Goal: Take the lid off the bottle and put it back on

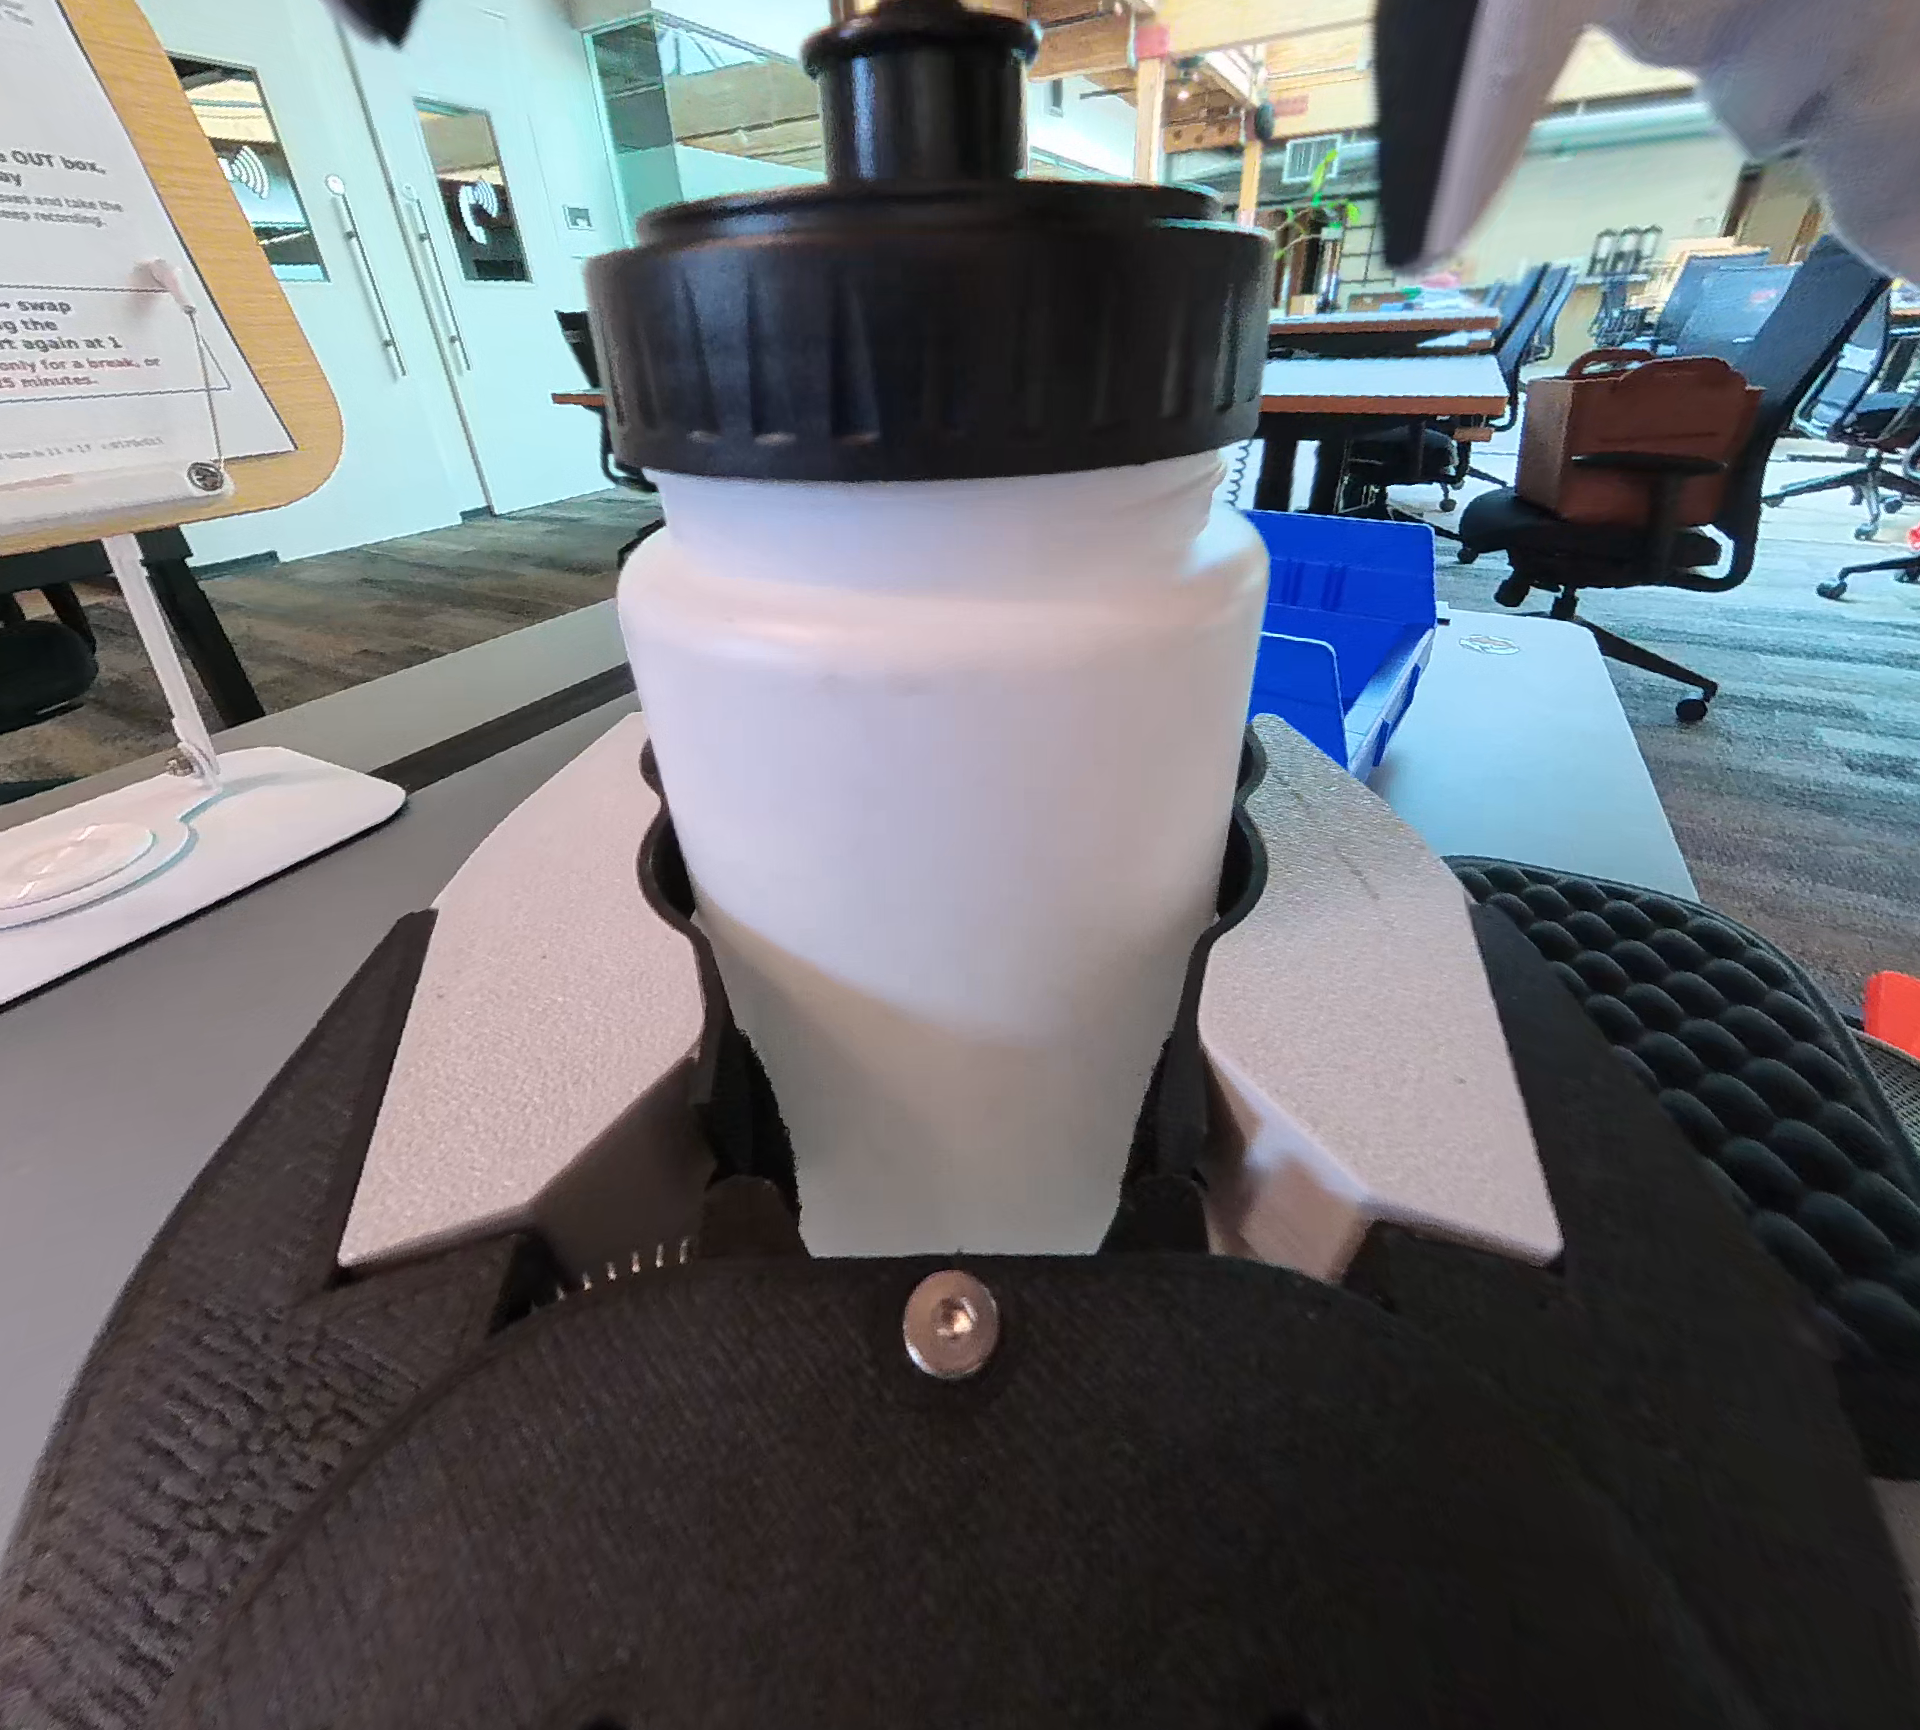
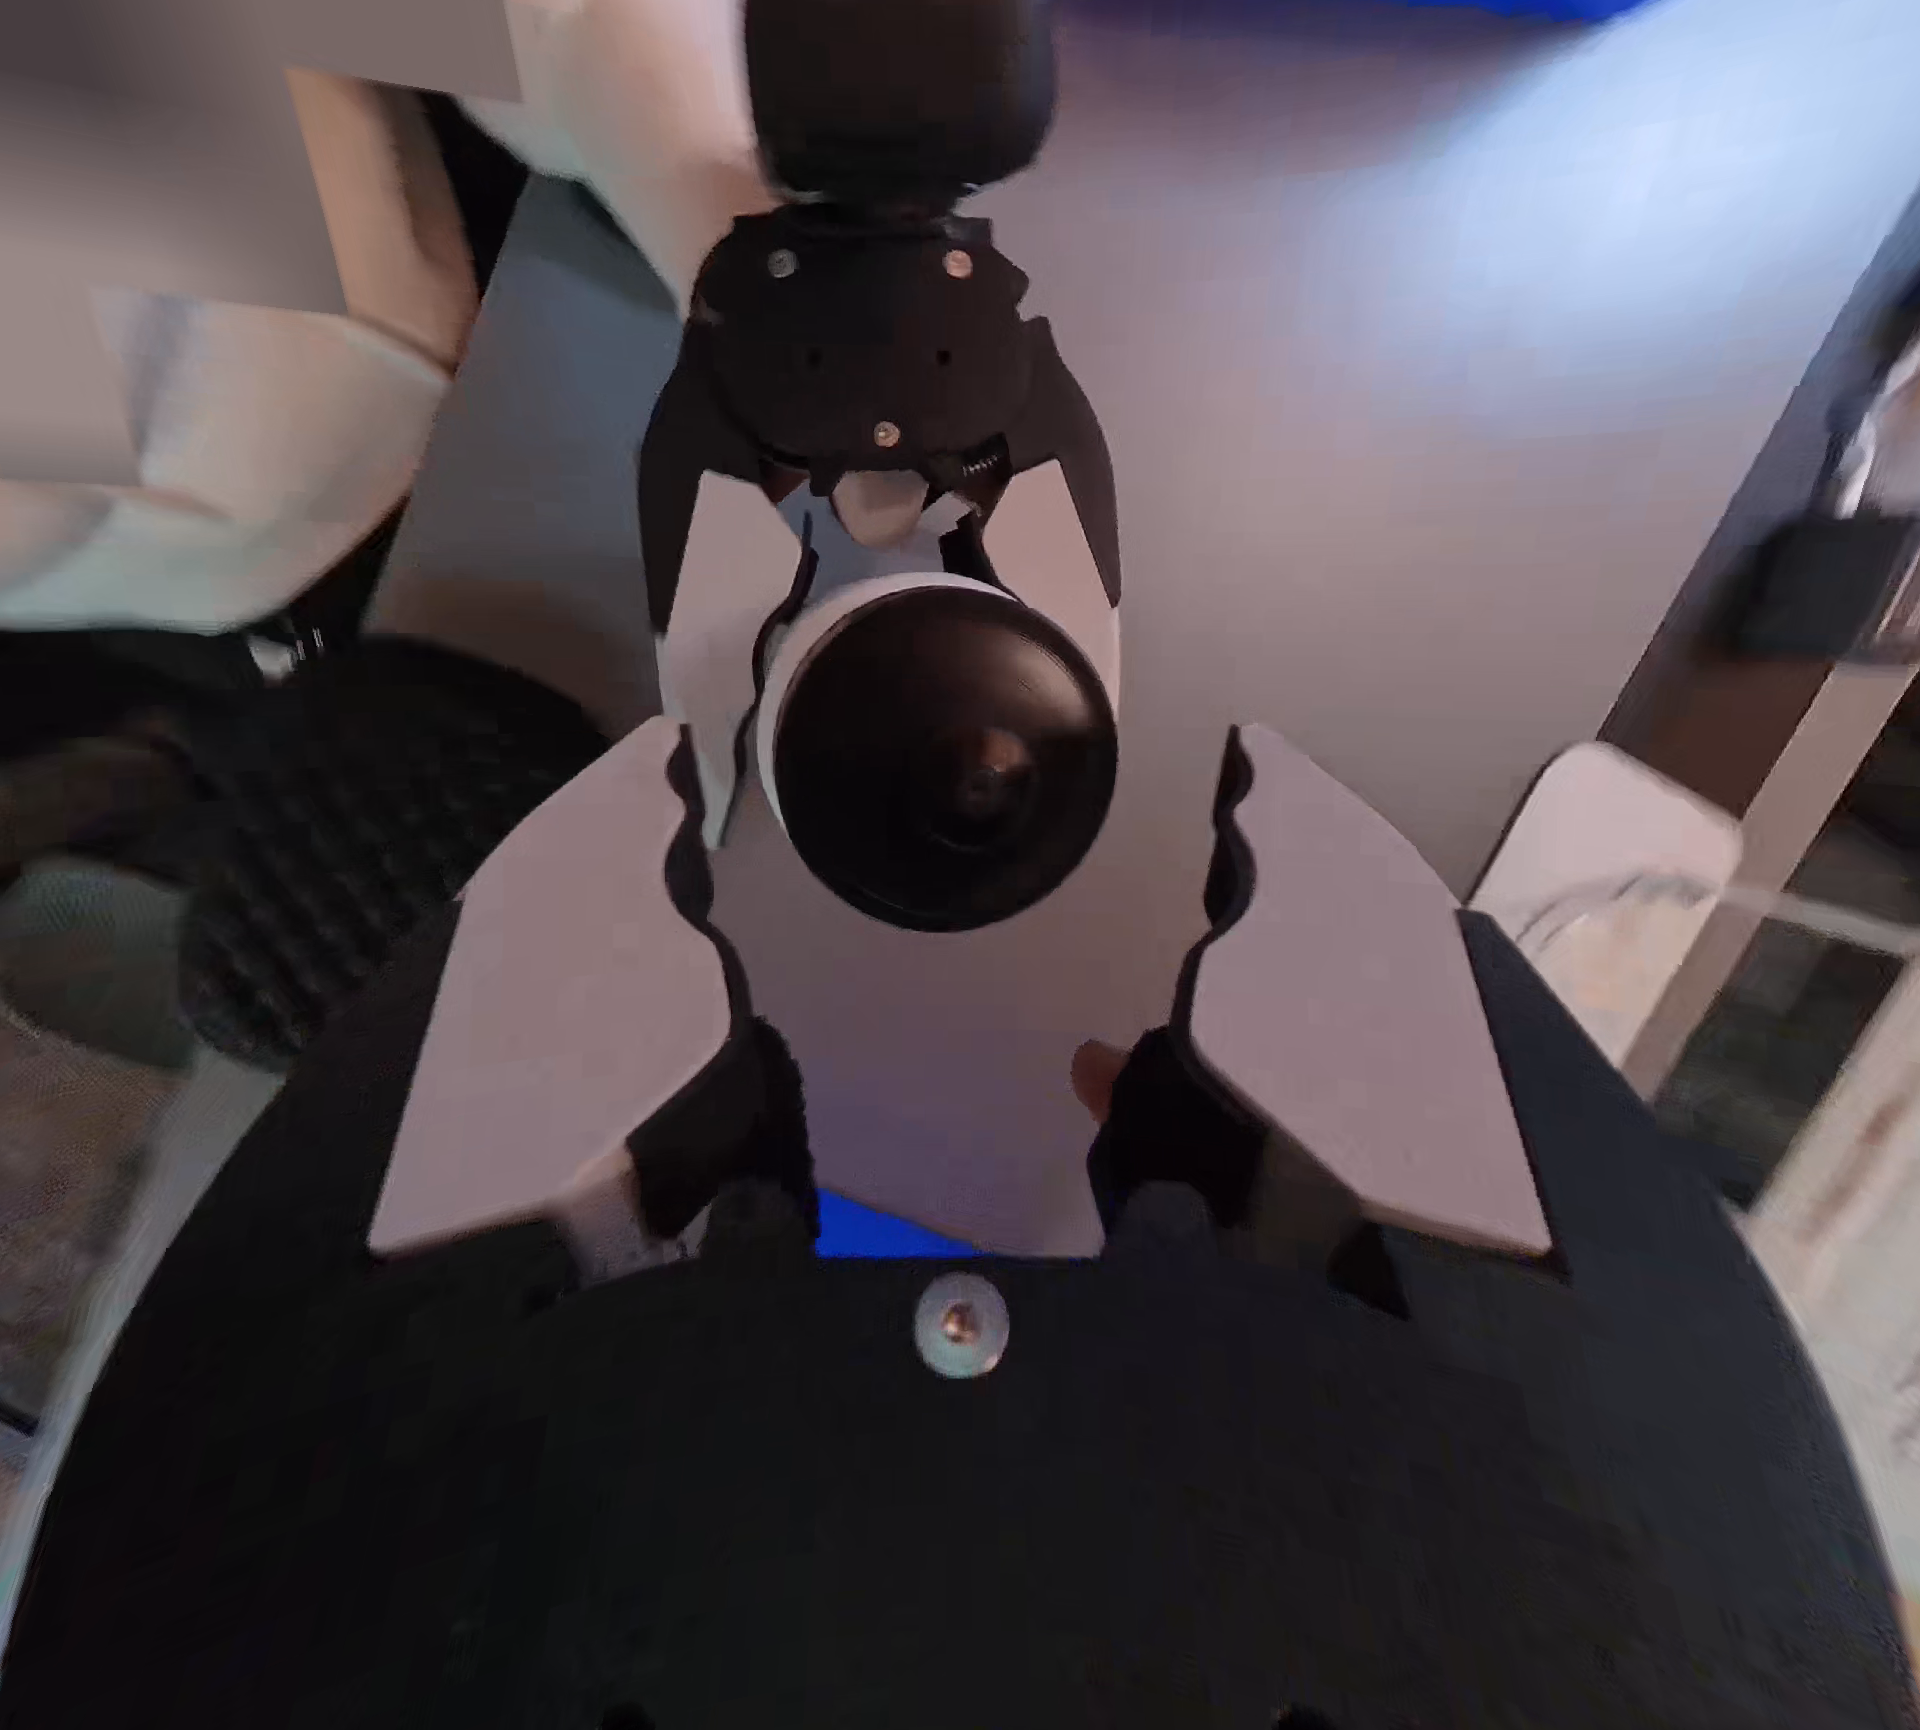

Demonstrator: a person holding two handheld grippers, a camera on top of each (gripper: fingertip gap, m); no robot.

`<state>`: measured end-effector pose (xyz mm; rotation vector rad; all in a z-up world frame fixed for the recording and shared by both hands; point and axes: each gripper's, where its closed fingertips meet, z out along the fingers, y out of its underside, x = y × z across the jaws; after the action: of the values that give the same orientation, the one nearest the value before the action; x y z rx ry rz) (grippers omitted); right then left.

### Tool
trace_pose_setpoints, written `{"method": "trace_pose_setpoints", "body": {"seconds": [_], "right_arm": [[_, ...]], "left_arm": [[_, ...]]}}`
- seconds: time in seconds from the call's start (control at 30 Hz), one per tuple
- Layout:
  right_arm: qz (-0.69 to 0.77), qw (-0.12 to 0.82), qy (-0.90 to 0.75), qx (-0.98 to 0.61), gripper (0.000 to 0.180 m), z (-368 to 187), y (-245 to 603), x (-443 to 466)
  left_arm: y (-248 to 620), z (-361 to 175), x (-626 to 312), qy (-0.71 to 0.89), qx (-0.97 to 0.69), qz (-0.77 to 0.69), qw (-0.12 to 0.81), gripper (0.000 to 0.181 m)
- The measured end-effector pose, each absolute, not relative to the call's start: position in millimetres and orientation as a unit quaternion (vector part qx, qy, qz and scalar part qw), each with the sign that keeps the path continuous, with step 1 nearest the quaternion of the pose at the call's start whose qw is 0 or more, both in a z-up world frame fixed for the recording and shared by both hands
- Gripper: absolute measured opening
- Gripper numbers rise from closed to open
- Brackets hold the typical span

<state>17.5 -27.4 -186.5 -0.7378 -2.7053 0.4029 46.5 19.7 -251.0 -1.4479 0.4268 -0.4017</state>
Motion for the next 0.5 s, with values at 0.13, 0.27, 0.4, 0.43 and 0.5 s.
{"method": "trace_pose_setpoints", "body": {"seconds": [0.13,0.27,0.4,0.43,0.5], "right_arm": [[0.125,0.116,-0.976,-0.138,0.082,-187,-25,16],[0.118,0.047,-0.982,-0.139,0.070,-201,-28,21],[0.136,0.059,-0.956,-0.253,0.070,-201,-27,19],[0.131,0.068,-0.948,-0.283,0.070,-202,-26,19],[0.119,0.083,-0.912,-0.384,0.070,-202,-25,18]], "left_arm": [[19,-251,48,0.199,-0.649,-0.190,0.710,0.100],[18,-251,47,0.201,-0.647,-0.193,0.710,0.100],[20,-251,47,0.195,-0.652,-0.186,0.709,0.100],[20,-251,47,0.194,-0.654,-0.182,0.708,0.100],[20,-251,47,0.189,-0.655,-0.178,0.710,0.100]]}}
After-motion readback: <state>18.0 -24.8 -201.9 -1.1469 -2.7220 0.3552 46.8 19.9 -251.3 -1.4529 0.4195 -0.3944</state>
